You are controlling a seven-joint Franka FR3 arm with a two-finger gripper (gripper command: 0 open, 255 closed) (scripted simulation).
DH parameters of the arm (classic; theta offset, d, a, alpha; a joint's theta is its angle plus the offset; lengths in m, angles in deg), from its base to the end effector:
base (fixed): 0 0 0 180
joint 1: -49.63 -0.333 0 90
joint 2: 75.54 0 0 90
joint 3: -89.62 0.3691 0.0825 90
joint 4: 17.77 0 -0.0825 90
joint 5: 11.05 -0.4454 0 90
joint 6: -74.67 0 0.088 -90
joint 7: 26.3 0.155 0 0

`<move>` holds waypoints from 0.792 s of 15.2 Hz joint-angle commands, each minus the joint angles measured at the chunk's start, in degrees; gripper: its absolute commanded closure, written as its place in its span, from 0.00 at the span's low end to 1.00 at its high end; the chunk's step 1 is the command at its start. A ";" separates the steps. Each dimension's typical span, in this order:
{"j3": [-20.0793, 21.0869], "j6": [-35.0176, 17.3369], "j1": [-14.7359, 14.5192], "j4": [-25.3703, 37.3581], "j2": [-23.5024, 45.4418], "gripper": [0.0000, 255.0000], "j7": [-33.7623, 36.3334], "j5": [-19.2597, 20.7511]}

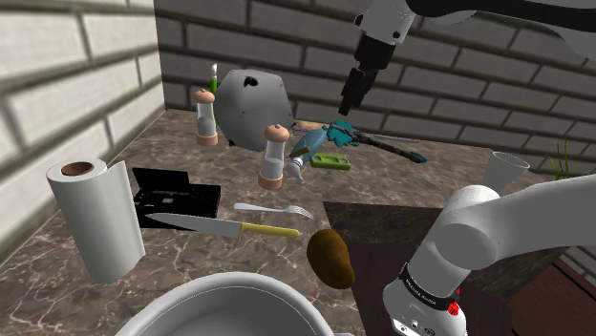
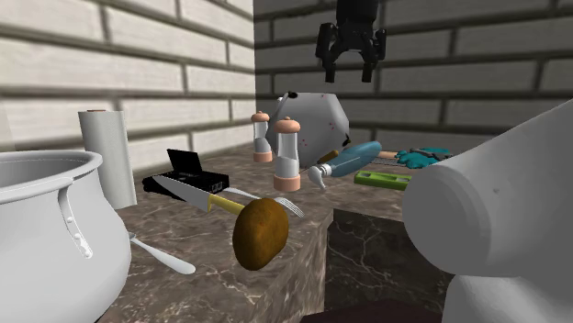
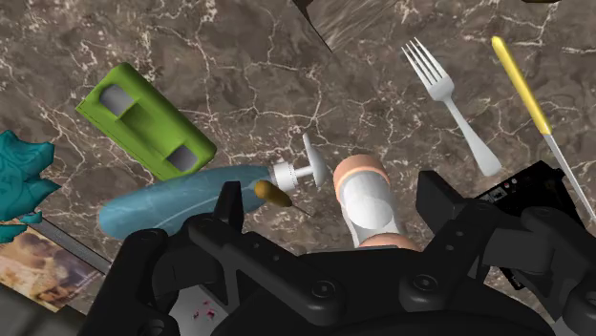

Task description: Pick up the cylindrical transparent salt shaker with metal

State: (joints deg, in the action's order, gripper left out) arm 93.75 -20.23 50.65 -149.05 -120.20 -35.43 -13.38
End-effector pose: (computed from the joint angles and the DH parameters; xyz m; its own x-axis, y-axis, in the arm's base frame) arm 0.3479 0.0322 0.6204 0.9709 0.1950 0.1392 0.1923 -0.9808 0.0326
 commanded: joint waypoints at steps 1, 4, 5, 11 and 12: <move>0.00 0.00 0.00 0.00 0.00 0.00 0.00 0.00; 2.16 -2.89 -0.39 2.50 6.25 0.00 1.36 -0.28; 2.87 -3.76 -0.50 3.47 8.38 0.00 1.83 -0.29; 7.07 -7.79 -0.88 10.71 21.52 0.00 4.94 0.69; 7.74 -8.25 -0.94 12.15 23.77 0.00 5.53 1.05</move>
State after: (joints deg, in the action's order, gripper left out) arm 100.87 -27.78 49.74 -138.14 -98.71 -30.39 -12.65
